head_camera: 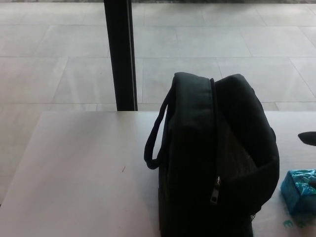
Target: The robot uses its right hand to pick up the cube kept on the middle of the desk and put it inside the bag next to it
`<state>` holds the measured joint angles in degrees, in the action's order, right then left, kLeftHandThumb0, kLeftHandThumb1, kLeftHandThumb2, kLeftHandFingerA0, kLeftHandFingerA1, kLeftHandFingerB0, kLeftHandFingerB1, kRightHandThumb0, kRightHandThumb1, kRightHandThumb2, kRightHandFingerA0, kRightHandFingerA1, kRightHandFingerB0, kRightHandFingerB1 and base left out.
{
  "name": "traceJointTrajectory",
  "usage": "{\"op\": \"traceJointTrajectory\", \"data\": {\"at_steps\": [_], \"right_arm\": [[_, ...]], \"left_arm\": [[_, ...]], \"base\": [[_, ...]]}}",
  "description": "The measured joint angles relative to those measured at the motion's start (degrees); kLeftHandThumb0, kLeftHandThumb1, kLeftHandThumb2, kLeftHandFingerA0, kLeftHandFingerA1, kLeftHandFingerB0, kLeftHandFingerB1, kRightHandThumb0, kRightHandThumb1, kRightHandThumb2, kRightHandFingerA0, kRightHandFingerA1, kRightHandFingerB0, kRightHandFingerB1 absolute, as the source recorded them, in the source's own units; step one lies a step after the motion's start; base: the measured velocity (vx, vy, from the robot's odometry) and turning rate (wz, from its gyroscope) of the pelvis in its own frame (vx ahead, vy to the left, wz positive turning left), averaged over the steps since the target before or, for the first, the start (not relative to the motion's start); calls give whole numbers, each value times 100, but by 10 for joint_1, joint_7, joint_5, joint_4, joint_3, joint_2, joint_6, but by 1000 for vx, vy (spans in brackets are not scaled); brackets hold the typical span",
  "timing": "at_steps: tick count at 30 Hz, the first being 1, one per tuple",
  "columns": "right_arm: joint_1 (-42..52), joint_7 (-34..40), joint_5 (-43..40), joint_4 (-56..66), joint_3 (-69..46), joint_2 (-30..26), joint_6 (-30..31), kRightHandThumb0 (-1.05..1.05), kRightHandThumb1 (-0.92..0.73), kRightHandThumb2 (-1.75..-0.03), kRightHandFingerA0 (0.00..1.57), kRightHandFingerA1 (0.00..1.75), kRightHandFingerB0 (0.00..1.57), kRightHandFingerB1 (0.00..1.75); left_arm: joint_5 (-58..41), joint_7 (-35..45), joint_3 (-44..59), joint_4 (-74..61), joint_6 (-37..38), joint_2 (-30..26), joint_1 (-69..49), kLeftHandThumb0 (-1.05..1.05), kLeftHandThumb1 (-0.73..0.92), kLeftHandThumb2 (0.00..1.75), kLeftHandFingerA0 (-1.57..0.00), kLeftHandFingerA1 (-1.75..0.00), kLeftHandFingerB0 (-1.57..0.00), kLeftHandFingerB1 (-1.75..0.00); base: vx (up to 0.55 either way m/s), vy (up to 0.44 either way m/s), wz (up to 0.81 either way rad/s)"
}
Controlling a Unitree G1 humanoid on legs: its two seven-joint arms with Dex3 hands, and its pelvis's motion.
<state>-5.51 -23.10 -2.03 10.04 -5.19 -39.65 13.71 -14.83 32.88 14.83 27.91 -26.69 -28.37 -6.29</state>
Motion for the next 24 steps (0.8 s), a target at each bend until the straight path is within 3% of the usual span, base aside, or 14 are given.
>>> {"op": "traceJointTrajectory", "data": {"at_steps": [1, 2, 3, 4, 8, 9, 12, 13, 14, 16, 19, 20, 21, 24], "right_arm": [[-6, -2, 5, -6, 6, -5, -2, -63, -48, -82, 21, 50, 13, 41], [-15, -5, 13, -14, 15, -13, -5, -58, -63, -59, 27, 41, 21, 28], [-23, -7, 18, -20, 21, -18, -7, -63, -48, -82, 19, 50, 12, 41], [-29, -9, 21, -25, 26, -21, -9, -65, -49, -82, 19, 49, 12, 40], [-78, -19, 43, -65, 51, -33, -20, -64, -48, -81, 20, 51, 14, 41], [-86, -20, 47, -72, 53, -33, -21, -59, -63, -60, 24, 43, 21, 28], [-115, -24, 64, -103, 71, -35, -30, -64, -62, -60, 15, 39, 19, 27], [-121, -26, 69, -110, 79, -35, -31, -37, -36, -95, 3, 53, 0, 48], [-128, -28, 75, -118, 87, -36, -32, -75, -47, -85, 4, 32, 9, 33], [-136, -36, 88, -127, 107, -42, -31, -89, -53, -87, 0, 3, 7, 18], [-143, -44, 112, -131, 140, -53, -31, -85, -49, -87, 0, 9, 10, 14], [-145, -47, 121, -133, 153, -56, -31, -93, -54, -87, 0, 0, 17, 3], [-146, -50, 127, -134, 161, -58, -31, -88, -49, -87, 0, 8, 2, 5], [-148, -59, 147, -140, 188, -59, -32, -89, -51, -87, 0, 6, 8, 0]], "left_arm": [[0, 0, 0, 0, 0, 0, 0, -57, 69, 60, -22, -52, -24, -42], [0, 0, 0, 0, 0, 0, 0, -57, 69, 60, -22, -51, -25, -41], [0, 0, -1, 0, 0, -1, 0, -57, 69, 60, -21, -50, -24, -41], [0, 0, -1, 0, 0, -1, 0, -56, 69, 60, -20, -51, -23, -41], [0, 4, -2, 0, 0, -4, 0, -56, 69, 60, -21, -50, -23, -40], [0, 4, -3, 0, 0, -4, 0, -57, 69, 60, -22, -51, -23, -40], [0, 4, -4, -1, 0, -5, 0, -56, 70, 60, -22, -50, -23, -40], [0, 4, -5, -1, 0, -6, 0, -56, 70, 60, -21, -49, -23, -40], [0, 4, -6, -1, -1, -7, 0, -57, 70, 60, -21, -49, -22, -40], [0, 5, -7, -1, 0, -9, 0, -57, 68, 60, -22, -49, -25, -41], [0, 5, -7, -1, -1, -9, 0, -57, 69, 60, -22, -49, -25, -41], [0, 5, -8, -2, -1, -9, 0, -57, 69, 60, -22, -49, -26, -41], [0, 5, -8, -2, -1, -9, 0, -57, 68, 60, -22, -50, -26, -41], [0, 5, -8, -2, -1, -10, 0, -58, 70, 61, -21, -49, -23, -40]], "base": [[0, 0, 0], [0, 0, 0], [0, 0, 0], [0, 0, 0], [0, 0, 0], [0, 0, 0], [0, 0, 0], [0, 0, 0], [0, 0, 0], [0, 0, 0], [0, 0, 0], [0, 0, 0], [0, 0, 0], [0, 0, 0]]}}
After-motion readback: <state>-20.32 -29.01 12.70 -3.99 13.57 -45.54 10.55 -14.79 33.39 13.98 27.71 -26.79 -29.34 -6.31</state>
